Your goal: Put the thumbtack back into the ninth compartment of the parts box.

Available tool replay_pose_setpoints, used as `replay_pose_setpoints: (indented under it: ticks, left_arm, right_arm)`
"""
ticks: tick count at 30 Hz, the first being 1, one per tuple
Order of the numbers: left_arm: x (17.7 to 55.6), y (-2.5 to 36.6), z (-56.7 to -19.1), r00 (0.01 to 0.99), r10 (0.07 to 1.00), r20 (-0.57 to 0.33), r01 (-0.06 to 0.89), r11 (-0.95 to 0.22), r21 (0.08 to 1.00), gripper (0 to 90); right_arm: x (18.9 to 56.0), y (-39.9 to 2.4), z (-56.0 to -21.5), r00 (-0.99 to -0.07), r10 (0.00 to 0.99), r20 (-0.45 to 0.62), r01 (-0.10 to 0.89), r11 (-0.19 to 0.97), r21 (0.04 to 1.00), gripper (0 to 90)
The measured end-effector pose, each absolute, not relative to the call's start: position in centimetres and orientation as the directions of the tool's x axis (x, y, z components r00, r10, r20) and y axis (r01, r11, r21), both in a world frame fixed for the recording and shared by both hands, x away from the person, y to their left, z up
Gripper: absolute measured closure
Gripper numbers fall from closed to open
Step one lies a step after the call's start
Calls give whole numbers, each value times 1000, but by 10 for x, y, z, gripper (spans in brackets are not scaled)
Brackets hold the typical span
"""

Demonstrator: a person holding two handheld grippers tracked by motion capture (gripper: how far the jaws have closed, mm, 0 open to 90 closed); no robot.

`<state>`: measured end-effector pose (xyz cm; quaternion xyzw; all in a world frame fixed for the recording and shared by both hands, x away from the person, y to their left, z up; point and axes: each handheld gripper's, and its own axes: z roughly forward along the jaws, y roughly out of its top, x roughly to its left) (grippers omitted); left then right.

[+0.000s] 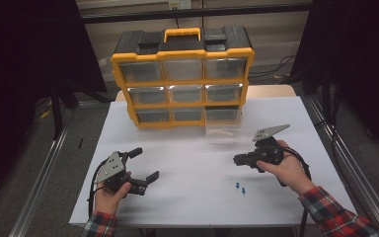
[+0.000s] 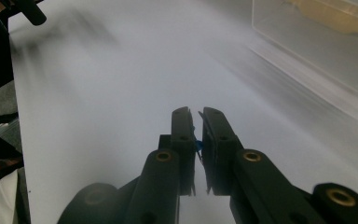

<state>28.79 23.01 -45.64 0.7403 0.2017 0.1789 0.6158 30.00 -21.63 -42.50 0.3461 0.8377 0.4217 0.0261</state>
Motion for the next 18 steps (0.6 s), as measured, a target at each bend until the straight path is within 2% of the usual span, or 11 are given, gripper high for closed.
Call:
replay_pose_setpoints:
  ticks: [4, 18]
  left_arm:
    - [288, 230, -457, 853, 522, 12, 81, -155, 985, 5]
    - [287, 230, -456, 835, 549, 30, 80, -175, 981, 5]
  right_arm:
    - [303, -215, -420, -751, 605, 265, 578, 407, 708, 847]
    - [316, -215, -405, -752, 616, 236, 542, 374, 753, 847]
